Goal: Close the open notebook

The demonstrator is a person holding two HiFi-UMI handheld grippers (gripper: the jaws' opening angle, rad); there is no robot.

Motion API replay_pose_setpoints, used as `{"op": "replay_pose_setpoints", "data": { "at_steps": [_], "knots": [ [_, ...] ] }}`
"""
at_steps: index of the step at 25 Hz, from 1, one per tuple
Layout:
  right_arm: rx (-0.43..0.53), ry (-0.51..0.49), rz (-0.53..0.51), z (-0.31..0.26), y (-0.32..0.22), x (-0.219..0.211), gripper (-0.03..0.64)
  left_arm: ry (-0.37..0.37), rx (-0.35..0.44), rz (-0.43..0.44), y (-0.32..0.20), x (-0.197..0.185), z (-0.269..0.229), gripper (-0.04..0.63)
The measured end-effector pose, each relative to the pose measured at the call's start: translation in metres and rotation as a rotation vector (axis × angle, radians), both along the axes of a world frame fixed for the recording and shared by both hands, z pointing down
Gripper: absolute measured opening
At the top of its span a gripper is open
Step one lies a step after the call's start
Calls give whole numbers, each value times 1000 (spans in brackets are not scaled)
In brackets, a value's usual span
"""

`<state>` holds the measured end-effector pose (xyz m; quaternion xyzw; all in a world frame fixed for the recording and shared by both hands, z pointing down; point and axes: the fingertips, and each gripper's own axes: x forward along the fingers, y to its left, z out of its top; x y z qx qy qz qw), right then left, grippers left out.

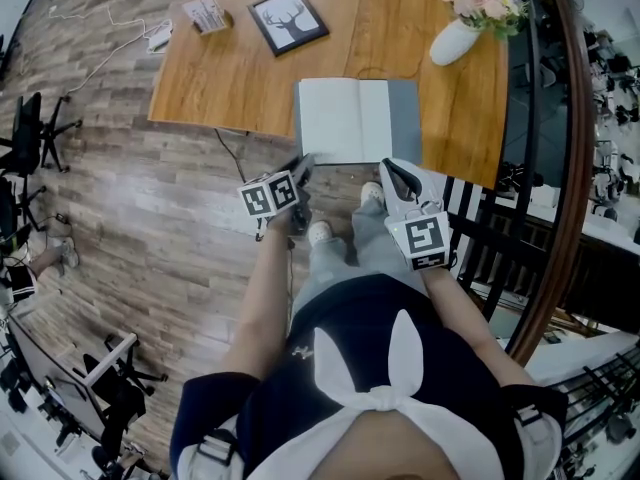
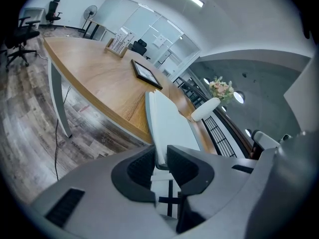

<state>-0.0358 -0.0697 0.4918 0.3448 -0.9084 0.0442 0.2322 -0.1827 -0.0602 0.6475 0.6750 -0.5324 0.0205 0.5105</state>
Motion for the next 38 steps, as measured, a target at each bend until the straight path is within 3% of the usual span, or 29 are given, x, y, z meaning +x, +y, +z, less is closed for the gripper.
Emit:
{"op": "replay_pose_setpoints", "data": {
  "at_steps": [19, 38],
  "knots": [
    [21, -9, 27, -12, 2, 11, -2, -73, 26, 41, 5, 8, -24, 88],
    [38, -45, 62, -21, -1, 20, -2, -238, 62, 101, 1, 21, -50, 89]
  ]
}}
